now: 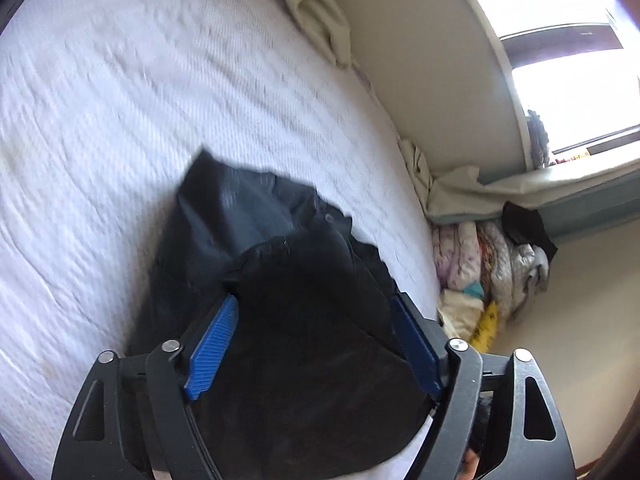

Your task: Fold large clothes

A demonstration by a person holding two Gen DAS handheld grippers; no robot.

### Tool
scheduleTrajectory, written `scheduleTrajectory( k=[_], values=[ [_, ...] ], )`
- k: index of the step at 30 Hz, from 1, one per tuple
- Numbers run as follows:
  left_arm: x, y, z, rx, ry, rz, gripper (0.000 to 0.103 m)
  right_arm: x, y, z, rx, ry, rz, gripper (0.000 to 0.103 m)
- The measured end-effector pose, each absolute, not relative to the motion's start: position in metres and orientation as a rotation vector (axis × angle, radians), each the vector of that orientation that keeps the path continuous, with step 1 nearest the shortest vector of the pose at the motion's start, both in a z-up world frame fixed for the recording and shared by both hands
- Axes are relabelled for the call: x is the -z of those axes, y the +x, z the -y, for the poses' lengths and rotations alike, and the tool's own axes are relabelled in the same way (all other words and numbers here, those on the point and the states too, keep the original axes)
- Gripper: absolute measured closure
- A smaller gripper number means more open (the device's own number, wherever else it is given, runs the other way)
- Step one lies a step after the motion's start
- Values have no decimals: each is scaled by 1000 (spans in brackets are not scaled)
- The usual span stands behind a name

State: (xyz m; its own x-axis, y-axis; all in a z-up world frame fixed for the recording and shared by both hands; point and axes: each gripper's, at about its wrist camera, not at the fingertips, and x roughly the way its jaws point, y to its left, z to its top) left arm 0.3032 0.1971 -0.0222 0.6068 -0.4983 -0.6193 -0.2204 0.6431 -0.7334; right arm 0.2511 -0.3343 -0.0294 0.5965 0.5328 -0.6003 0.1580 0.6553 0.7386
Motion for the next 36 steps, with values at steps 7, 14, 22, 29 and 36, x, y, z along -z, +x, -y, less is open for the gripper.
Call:
scheduleTrajectory(
  k=[7, 14, 22, 29, 36],
  values=[
    [20, 303, -196, 126, -755, -923, 18, 2, 244, 348, -205, 771, -836, 31],
    [35, 308, -182, 88, -649, -953, 19, 2, 241, 353, -119, 637, -862, 31],
    [53, 312, -161, 135, -571, -1016, 72, 34, 255, 344, -120, 581, -958, 36],
    [49, 303, -169, 84, -575, -1012, 89, 37, 255, 333, -54, 500, -982, 89],
    [82, 310, -172, 60, -623, -1093, 87, 73, 262, 334, -2, 534, -1079, 90]
  ],
)
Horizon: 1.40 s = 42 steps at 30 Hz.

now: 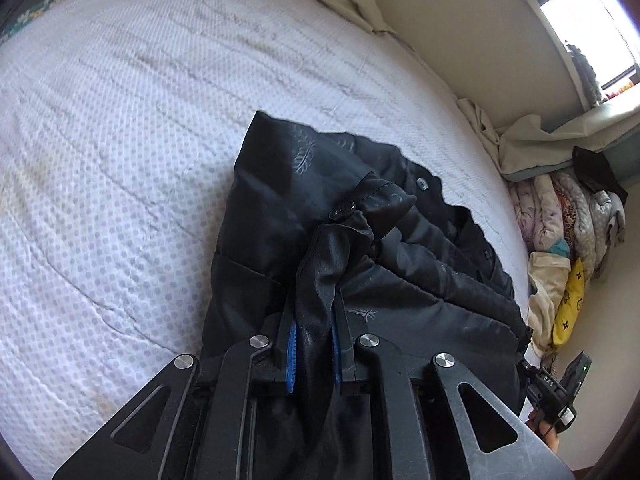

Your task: Fold large clothes

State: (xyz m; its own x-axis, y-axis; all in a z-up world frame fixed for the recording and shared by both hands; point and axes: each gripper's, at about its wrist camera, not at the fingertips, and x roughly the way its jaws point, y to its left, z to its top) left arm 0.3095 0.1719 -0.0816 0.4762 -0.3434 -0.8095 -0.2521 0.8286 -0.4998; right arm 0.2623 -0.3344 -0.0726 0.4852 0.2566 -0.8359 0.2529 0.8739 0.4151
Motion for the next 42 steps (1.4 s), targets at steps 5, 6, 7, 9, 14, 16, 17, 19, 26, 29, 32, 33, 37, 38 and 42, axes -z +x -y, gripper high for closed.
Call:
scheduleTrajectory(
  k=[5, 6, 7, 9, 14, 16, 17, 19, 26, 29, 32, 33, 37, 38, 42],
  values=[
    [95, 313, -171, 46, -658, -1122, 80, 95, 265, 338, 1, 575, -1102, 86],
    [93, 312, -173, 42, -675, -1119, 79, 96, 265, 340, 2, 593, -1101, 85],
    [90, 311, -174, 37, -687, -1116, 77, 95, 264, 341, 4, 605, -1104, 83],
    [81, 308, -176, 27, -696, -1110, 68, 87, 261, 343, 6, 620, -1101, 72],
    [29, 294, -177, -42, -597, -950, 45, 48, 245, 339, 25, 605, -1032, 36],
    [9, 288, -171, -55, -537, -863, 42, 28, 237, 335, 75, 520, -975, 36],
    [3, 287, -167, -40, -523, -833, 39, 16, 232, 330, 103, 461, -933, 36],
    [-5, 287, -153, 43, -516, -799, 36, -3, 227, 317, 104, 367, -857, 36],
    [18, 287, -46, 333, -351, -897, 30, -10, 237, 230, -153, 174, -847, 59],
    [40, 292, -18, 326, -285, -960, 30, 6, 246, 195, -193, 110, -889, 62],
    [64, 297, -9, 260, -239, -1023, 30, 29, 255, 172, -175, 52, -941, 62],
    [70, 300, -10, 243, -230, -1032, 31, 35, 258, 169, -161, 32, -955, 62],
    [83, 304, -10, 196, -199, -1050, 31, 62, 264, 159, -121, -19, -996, 61],
    [86, 303, -9, 192, -187, -1051, 31, 68, 264, 156, -116, -35, -1000, 61],
    [94, 296, 0, 178, -126, -1036, 32, 84, 263, 150, -107, -91, -994, 61]
  ],
)
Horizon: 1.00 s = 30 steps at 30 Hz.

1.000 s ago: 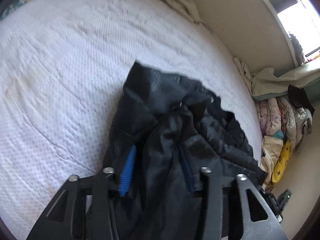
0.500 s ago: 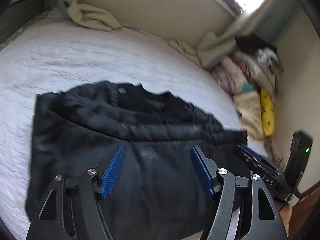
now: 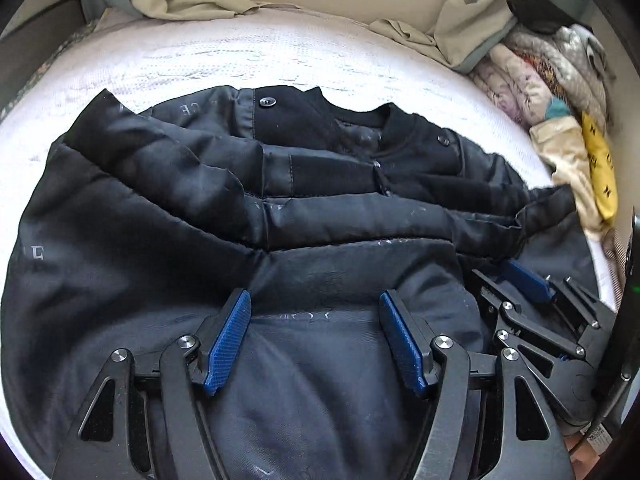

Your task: Fold large clothes

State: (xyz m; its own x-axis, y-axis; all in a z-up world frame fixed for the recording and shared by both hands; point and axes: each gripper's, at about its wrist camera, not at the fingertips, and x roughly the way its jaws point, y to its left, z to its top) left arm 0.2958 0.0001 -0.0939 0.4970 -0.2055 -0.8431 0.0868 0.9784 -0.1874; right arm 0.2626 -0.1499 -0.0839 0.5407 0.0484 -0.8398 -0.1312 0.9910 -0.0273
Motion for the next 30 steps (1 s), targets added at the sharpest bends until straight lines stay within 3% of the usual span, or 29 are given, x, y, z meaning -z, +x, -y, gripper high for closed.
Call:
scheduleTrajectory(
  k=[6, 10, 14, 21, 26, 30],
  values=[
    [95, 299, -6, 181, -160, -1057, 32, 95, 260, 151, -113, -89, -935, 61],
    [78, 303, -22, 191, -259, -1060, 38, 90, 264, 159, -139, -24, -946, 61],
    [49, 300, -49, 119, -272, -966, 38, 64, 264, 177, -190, 86, -984, 58],
    [40, 299, -94, 42, -355, -916, 38, 2, 250, 223, -93, 81, -837, 59],
    [54, 300, -99, 1, -333, -952, 39, 26, 265, 264, 8, 185, -937, 74],
    [65, 304, -101, -6, -323, -985, 43, 54, 273, 272, 3, 229, -1005, 78]
  ],
)
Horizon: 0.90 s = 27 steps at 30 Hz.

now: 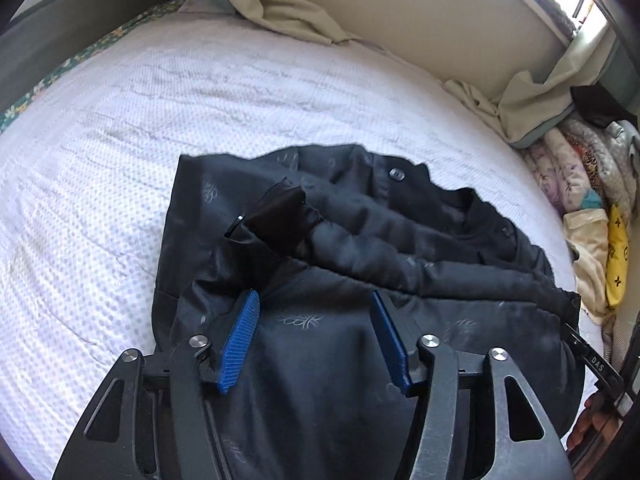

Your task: Fold large clothes

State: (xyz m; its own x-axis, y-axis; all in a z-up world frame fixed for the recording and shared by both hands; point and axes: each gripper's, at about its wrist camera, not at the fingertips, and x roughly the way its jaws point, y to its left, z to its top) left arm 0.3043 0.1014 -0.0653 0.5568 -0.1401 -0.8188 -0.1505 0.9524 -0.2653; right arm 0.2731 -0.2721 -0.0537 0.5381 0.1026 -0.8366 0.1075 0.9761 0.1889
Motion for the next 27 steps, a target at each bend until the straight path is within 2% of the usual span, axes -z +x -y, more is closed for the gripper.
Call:
scheduleTrajectory(
  k=[7, 18, 21, 22, 24, 25, 27],
  values=[
    [85, 310, -107, 20, -333, -1030, 50, 79, 273, 279, -19, 298, -1019, 80],
    [95, 314, -102, 16, -334, -1028, 50, 92, 274, 271, 15, 256, -974, 82],
    [84, 312, -104, 22, -365, -1026, 42, 85, 275, 278, 16, 324, -995, 81],
    [80, 311, -103, 29, -364, -1021, 37, 82, 275, 282, 12, 362, -1002, 78],
    [73, 309, -103, 38, -343, -1014, 33, 72, 273, 291, -33, 466, -1020, 63],
    [71, 309, -102, 42, -326, -1012, 32, 69, 273, 294, -51, 495, -1024, 51],
    [67, 307, -102, 48, -322, -1015, 31, 55, 270, 297, -66, 534, -1017, 47]
  ],
)
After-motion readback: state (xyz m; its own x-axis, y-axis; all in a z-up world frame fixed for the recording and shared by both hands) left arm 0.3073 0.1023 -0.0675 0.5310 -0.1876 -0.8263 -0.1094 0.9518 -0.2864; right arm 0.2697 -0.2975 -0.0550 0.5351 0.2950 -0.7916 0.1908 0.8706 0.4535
